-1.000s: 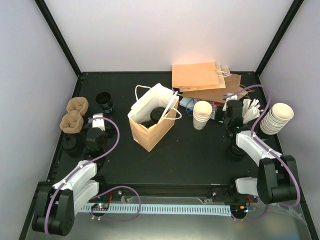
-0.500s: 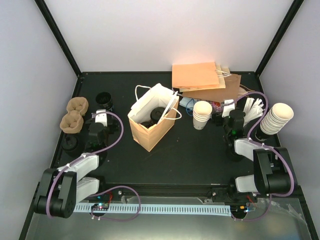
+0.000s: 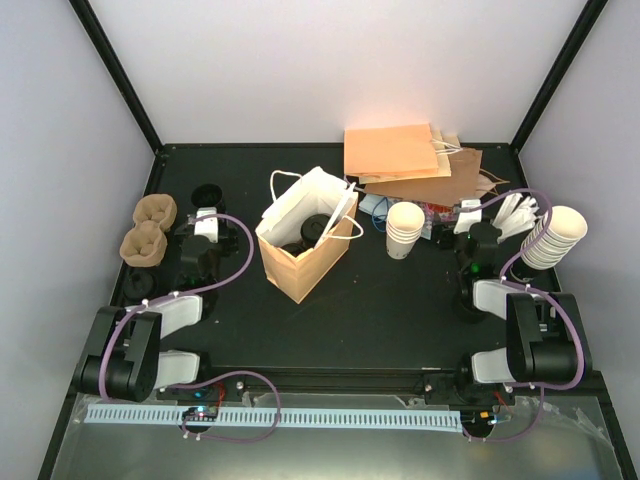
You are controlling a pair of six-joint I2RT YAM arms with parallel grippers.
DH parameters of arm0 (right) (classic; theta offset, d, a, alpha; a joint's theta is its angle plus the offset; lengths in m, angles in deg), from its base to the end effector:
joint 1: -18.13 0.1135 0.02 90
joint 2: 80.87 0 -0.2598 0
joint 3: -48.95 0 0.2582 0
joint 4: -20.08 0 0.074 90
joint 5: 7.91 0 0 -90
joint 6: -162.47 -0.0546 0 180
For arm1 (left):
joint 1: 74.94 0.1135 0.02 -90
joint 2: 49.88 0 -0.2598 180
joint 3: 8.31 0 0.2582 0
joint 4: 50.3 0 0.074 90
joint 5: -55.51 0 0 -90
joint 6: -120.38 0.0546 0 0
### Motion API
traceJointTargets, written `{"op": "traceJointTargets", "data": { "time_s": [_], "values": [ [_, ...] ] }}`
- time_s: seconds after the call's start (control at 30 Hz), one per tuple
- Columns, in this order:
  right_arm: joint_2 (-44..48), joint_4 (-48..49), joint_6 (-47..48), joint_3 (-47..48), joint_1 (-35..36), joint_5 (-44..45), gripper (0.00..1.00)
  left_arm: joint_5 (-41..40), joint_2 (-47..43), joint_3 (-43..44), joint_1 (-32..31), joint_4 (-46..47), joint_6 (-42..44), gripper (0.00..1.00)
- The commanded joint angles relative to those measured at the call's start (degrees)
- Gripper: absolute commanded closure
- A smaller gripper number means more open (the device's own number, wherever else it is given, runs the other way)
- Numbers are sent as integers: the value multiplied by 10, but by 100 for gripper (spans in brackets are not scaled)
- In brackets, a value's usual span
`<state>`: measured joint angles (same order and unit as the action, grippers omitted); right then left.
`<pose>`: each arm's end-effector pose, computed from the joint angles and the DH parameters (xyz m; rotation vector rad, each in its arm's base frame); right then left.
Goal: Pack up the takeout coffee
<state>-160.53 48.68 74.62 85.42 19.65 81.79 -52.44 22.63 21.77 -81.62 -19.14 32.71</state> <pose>0.2860 0.0079 0.1600 -0.0621 1.8244 -0.0030 0.2562 -0.0131 0.1625 -0.0885 1.7608 0.2215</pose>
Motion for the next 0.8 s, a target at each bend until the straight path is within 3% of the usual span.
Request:
{"op": "traceJointTargets", "data": {
  "time_s": [0.0,0.77],
  "values": [
    [7,46,-6,-7,-2,-6,7,10,5,8,6,57,9,1],
    [8,59,-18,-15,-29,-64,4,40,52,30,26,49,-7,1]
  ]
}}
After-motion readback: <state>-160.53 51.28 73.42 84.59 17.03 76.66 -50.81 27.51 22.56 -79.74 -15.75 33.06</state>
